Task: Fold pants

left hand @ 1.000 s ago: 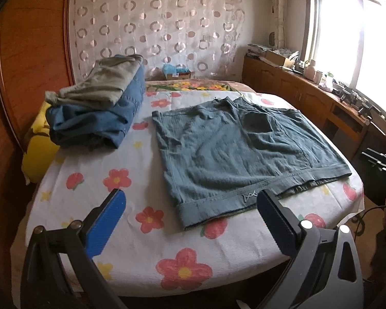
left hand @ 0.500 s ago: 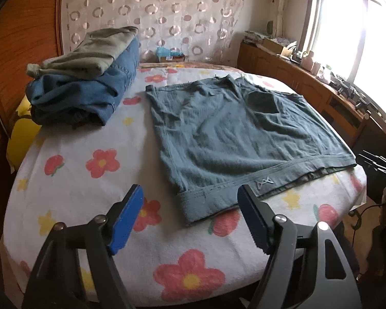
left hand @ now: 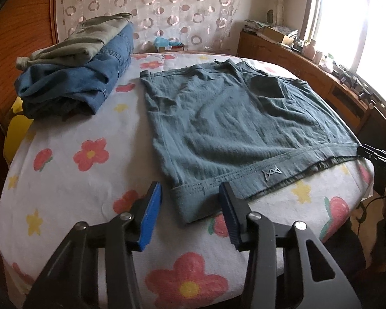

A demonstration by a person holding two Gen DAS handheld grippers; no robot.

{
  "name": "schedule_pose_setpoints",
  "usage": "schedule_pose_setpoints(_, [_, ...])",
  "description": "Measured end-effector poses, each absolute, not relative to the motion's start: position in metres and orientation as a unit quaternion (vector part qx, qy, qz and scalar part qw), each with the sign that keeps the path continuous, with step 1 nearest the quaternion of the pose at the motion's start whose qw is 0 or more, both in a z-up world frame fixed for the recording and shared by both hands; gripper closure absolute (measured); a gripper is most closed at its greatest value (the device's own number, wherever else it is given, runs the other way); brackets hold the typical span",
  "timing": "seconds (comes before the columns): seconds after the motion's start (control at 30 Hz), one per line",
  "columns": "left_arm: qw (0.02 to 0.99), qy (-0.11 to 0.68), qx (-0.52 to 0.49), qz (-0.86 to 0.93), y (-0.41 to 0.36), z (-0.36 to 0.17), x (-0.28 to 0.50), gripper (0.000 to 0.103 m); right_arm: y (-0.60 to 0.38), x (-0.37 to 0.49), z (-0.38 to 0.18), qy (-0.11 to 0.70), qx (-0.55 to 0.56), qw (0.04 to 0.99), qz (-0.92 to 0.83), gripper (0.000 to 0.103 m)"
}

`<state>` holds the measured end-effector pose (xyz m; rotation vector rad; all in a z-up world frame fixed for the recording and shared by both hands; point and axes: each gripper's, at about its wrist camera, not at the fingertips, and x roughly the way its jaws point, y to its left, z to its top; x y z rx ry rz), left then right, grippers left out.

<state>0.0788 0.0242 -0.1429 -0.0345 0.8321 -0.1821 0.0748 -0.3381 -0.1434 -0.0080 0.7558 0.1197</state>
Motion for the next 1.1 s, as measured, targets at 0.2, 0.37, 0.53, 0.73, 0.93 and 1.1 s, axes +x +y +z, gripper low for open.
schedule_pose_setpoints(0.2, [0.91,0.404,-0.011,-0.093,0.021,-0.142,0.082,0.072,-0.341,0.079,-0.145,0.371,-0.003,0.927,0.063,0.067])
schedule_pose_setpoints(0.37, [0.909,0.406,-0.025,-0.09,0.028,-0.142,0.079,0.072,-0.338,0.08,-0.145,0.373,-0.001,0.925,0.076,0.078])
schedule_pose_setpoints(0.53, [0.91,0.403,-0.016,-0.096,0.025,-0.143,0.077,0.076,-0.337,0.08,-0.144,0.372,-0.002,0.925,0.082,0.083])
schedule_pose_setpoints(0.73, [0.91,0.401,-0.019,-0.107,0.029,-0.142,0.076,0.085,-0.347,0.084,-0.143,0.376,0.032,0.921,0.099,0.091])
schedule_pose_setpoints(0.93, [0.918,0.38,-0.014,-0.109,0.025,-0.132,0.071,0.1,-0.348,0.082,-0.139,0.368,0.039,0.923,0.11,0.097])
schedule_pose_setpoints(1.1, [0.926,0.361,-0.021,-0.109,0.031,-0.117,0.061,0.1,-0.348,0.075,-0.131,0.356,0.042,0.926,0.116,0.098])
